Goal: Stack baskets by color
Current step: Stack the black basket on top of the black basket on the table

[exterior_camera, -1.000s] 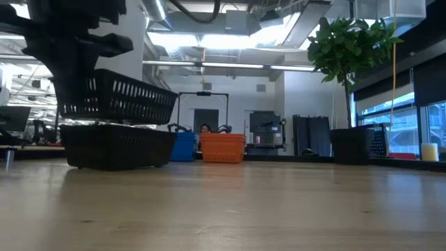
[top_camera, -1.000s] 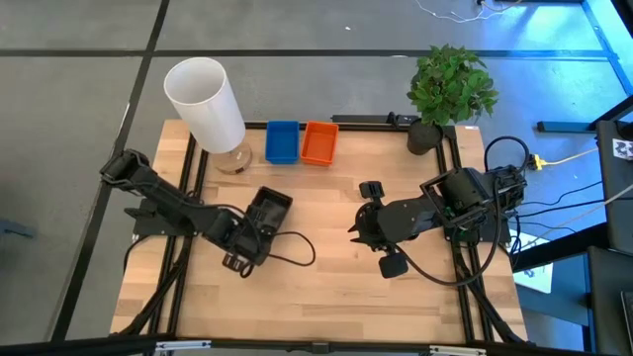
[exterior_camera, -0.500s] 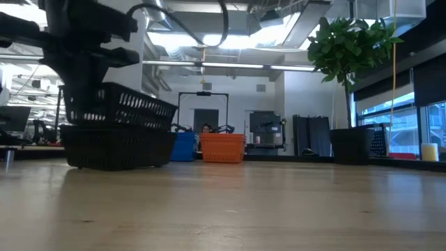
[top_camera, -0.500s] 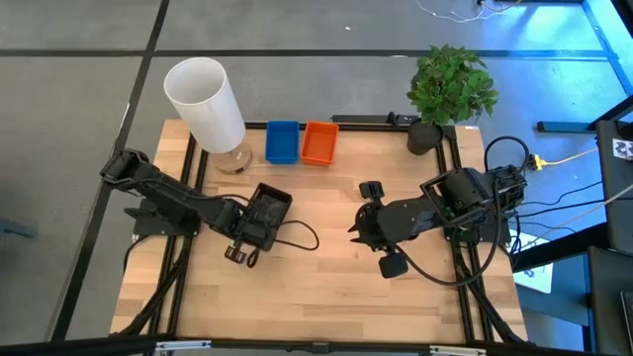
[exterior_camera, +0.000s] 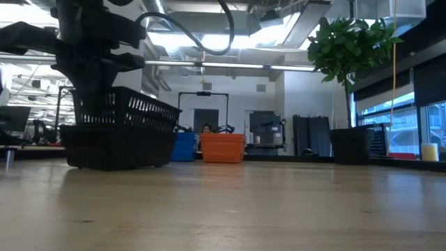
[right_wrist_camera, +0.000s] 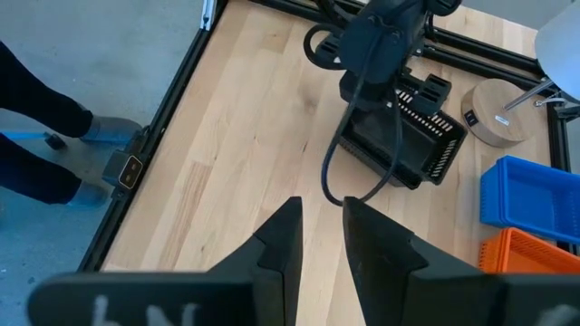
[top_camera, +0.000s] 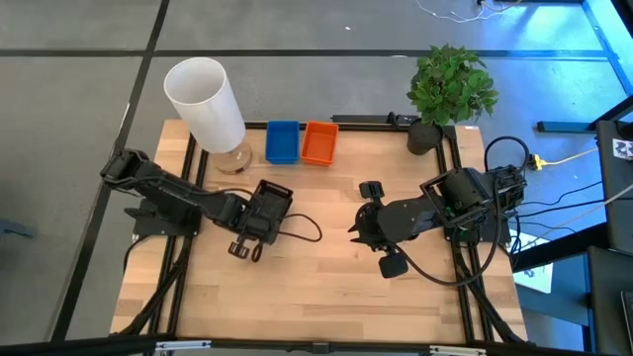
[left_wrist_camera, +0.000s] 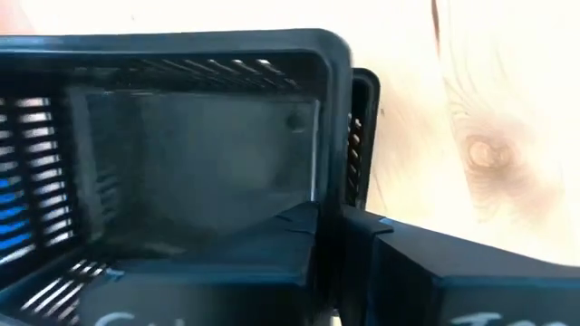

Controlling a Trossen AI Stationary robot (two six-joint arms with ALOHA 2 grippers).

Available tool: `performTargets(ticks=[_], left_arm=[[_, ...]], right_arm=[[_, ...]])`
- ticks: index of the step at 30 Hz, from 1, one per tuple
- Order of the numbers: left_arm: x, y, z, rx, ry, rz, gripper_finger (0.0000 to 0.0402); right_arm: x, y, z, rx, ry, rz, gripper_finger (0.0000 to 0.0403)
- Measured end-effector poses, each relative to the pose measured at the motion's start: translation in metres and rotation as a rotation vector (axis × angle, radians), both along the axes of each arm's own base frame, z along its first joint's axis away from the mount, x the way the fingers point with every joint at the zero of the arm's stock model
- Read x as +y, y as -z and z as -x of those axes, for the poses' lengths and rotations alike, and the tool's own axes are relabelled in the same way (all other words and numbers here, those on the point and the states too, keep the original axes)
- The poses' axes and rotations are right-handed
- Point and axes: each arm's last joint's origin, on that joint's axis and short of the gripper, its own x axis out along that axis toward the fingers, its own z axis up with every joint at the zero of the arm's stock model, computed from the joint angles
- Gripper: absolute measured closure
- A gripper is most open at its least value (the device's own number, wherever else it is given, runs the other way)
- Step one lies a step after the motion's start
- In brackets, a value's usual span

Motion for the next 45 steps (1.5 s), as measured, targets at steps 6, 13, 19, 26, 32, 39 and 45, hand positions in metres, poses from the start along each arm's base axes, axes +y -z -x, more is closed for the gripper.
performTargets(ticks=[6, 13, 19, 26, 32, 39, 45], left_arm=[[0.003, 0.0, -0.002, -0.011, -0.011, 0.009, 0.0363], [0.003, 0.0, -0.002, -0.014, -0.018, 0.005, 0.0388], [0.002, 0.0, -0.002, -0.019, -0.02, 0.007, 0.0379], [0.002, -0.001, -0.004, -0.038, -0.024, 0.016, 0.0345], [0.002, -0.001, -0.004, -0.045, -0.089, 0.034, 0.0341], [-0.004, -0.025, -0.011, -0.098, -0.115, 0.037, 0.0349], [-0.012, -0.033, -0.01, -0.113, -0.132, 0.052, 0.0379]], right_arm=[[0.0, 0.0, 0.0, 0.0, 0.0, 0.0, 0.0321], [0.0, 0.0, 0.0, 0.0, 0.001, 0.0, 0.0321], [0.0, 0.0, 0.0, 0.0, 0.0, -0.001, 0.0321], [0.0, 0.0, 0.0, 0.001, 0.001, -0.001, 0.0321], [0.0, 0.0, 0.0, 0.001, 0.001, -0.001, 0.0321], [0.0, 0.0, 0.0, 0.0, 0.001, -0.001, 0.0321], [0.0, 0.0, 0.0, 0.001, 0.005, -0.004, 0.0321]])
